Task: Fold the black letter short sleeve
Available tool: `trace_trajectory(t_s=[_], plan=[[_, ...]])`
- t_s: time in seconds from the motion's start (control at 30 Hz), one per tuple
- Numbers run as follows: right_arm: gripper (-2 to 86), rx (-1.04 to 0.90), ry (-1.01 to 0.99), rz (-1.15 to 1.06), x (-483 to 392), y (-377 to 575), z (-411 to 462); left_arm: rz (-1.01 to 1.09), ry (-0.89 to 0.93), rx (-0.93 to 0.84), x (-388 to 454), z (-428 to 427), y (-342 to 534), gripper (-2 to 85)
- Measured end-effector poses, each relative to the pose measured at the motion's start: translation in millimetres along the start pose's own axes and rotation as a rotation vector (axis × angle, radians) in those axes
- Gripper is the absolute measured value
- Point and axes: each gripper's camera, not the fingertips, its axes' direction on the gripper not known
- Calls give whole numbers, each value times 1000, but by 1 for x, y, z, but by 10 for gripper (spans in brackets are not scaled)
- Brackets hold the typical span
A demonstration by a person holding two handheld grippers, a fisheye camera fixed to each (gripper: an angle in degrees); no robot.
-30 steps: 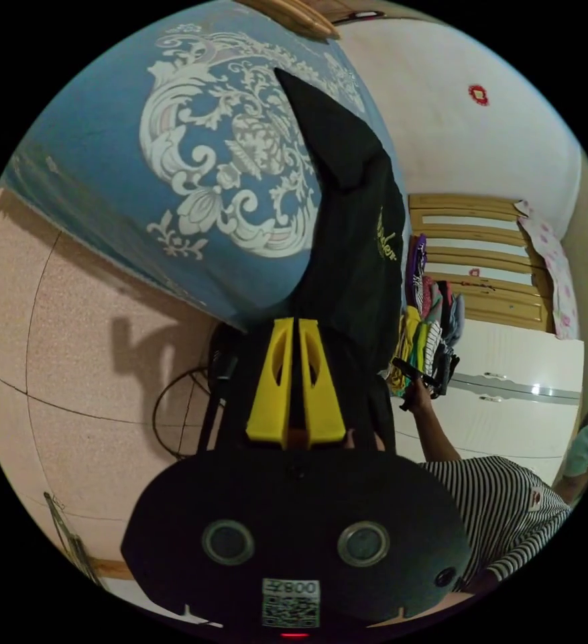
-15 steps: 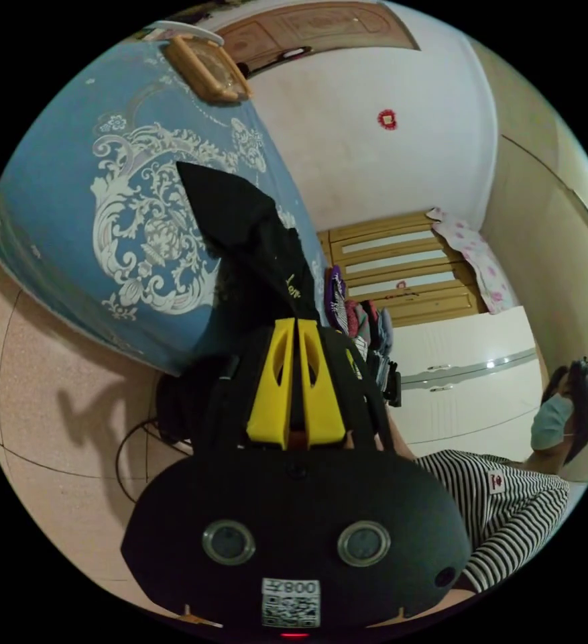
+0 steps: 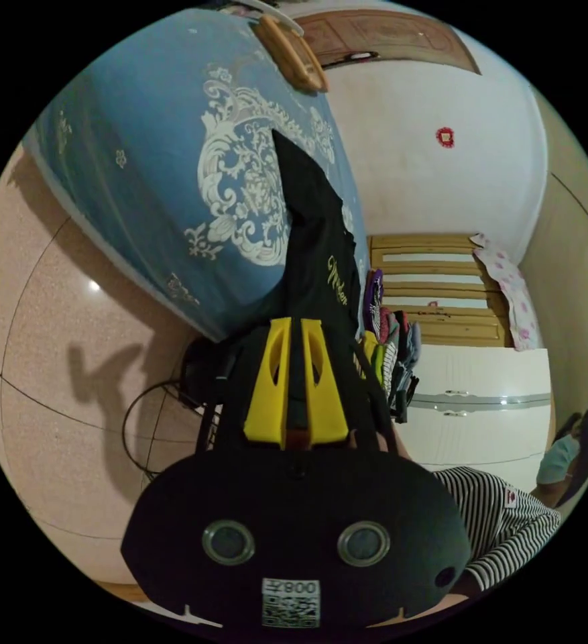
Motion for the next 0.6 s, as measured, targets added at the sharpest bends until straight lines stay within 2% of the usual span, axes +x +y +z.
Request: trace_trajectory(t_s=[0.23, 0.4, 0.6], plan=[[7, 143, 173, 12, -27, -15, -28, 76, -122, -2, 14, -3, -51, 81], [34, 233, 320, -185, -103, -70, -31, 53, -143, -18, 26, 23, -100, 97], [65, 252, 430, -364, -169, -134, -14, 0, -221, -32, 35, 47, -151, 104]])
